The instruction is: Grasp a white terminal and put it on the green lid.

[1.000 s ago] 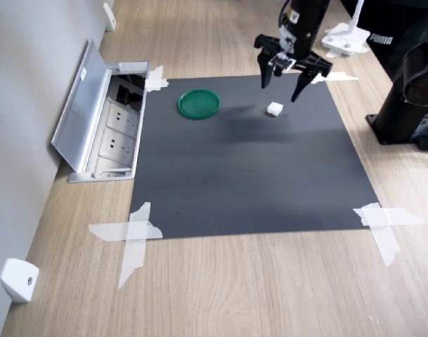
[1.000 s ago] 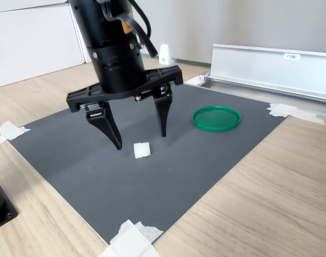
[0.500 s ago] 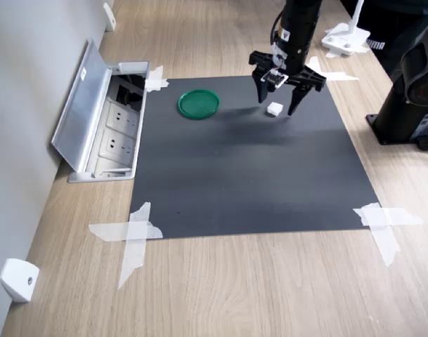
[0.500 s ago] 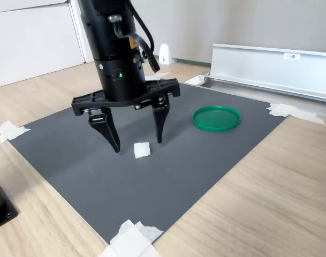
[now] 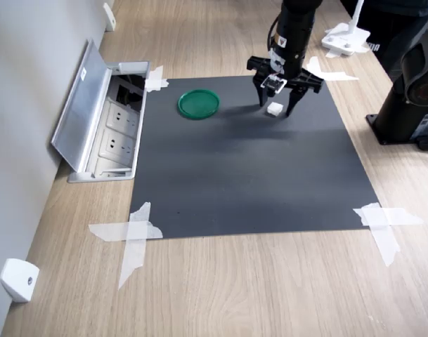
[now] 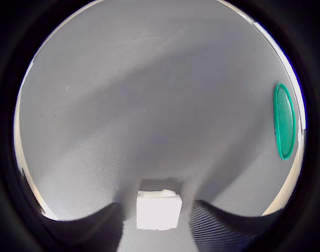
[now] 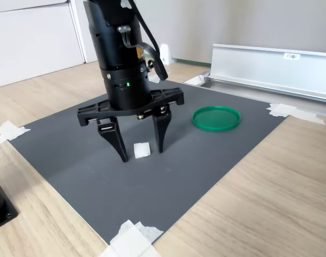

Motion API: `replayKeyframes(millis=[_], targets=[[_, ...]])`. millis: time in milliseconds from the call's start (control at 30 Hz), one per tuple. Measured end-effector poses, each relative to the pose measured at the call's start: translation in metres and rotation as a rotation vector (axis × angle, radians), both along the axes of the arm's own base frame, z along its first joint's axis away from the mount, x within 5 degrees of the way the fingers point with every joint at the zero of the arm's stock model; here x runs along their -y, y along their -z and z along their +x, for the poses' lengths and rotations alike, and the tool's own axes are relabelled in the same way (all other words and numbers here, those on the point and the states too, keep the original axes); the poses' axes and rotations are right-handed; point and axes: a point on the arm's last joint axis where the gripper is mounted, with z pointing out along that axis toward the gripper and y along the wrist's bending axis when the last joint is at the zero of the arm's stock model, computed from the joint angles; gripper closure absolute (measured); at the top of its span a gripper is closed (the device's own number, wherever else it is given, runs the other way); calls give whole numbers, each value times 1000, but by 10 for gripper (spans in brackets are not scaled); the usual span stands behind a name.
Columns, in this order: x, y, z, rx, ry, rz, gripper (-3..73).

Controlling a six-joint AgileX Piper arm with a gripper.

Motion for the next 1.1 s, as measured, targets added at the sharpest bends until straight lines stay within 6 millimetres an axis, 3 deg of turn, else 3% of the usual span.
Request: replayKeyframes(millis=[67, 133, 300, 533, 700, 867, 1100], targets=[[0, 0, 0, -1, -6, -1, 378], [0, 0, 0, -1, -6, -1, 432], [0, -8, 0, -38, -5, 11, 427], [7, -70, 29, 35, 40, 24, 427], [13, -98, 55, 70, 49, 32, 427], [24, -95, 88, 81, 68, 26, 427], [35, -65, 122, 55, 80, 19, 427]])
